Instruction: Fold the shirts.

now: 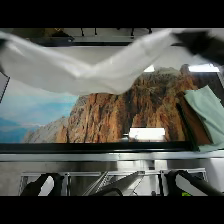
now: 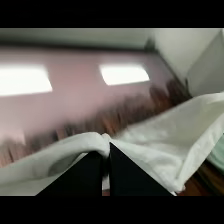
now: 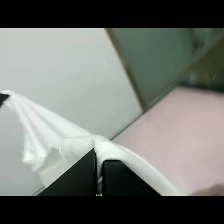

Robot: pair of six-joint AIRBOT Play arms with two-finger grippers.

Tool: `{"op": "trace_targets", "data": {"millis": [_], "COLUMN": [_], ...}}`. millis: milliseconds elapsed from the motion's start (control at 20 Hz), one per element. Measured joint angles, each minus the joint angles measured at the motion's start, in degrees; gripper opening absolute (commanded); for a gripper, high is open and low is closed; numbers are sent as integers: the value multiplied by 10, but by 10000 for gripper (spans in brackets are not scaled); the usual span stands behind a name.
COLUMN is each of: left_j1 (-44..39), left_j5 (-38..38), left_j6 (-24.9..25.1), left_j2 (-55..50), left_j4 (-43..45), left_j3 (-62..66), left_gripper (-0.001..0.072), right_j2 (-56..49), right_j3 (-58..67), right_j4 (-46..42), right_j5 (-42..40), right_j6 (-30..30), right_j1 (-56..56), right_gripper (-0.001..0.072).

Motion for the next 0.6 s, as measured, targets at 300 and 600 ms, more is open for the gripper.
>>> {"op": "trace_targets", "data": {"millis": [300, 600], "left_j1": [0, -24], "left_j5": [76, 56], "left_j6": [-33, 12], "left_j2": [71, 5], "left_j4": [111, 83], "left_j3": [176, 75], "left_gripper": [14, 14], "right_j2": [93, 5], "right_j3": [90, 83], "right_j4": [-31, -41], "right_j5": [-106, -78], "right_j6": [-5, -15], "right_j1": [-40, -5], "right_gripper": [15, 16]}}
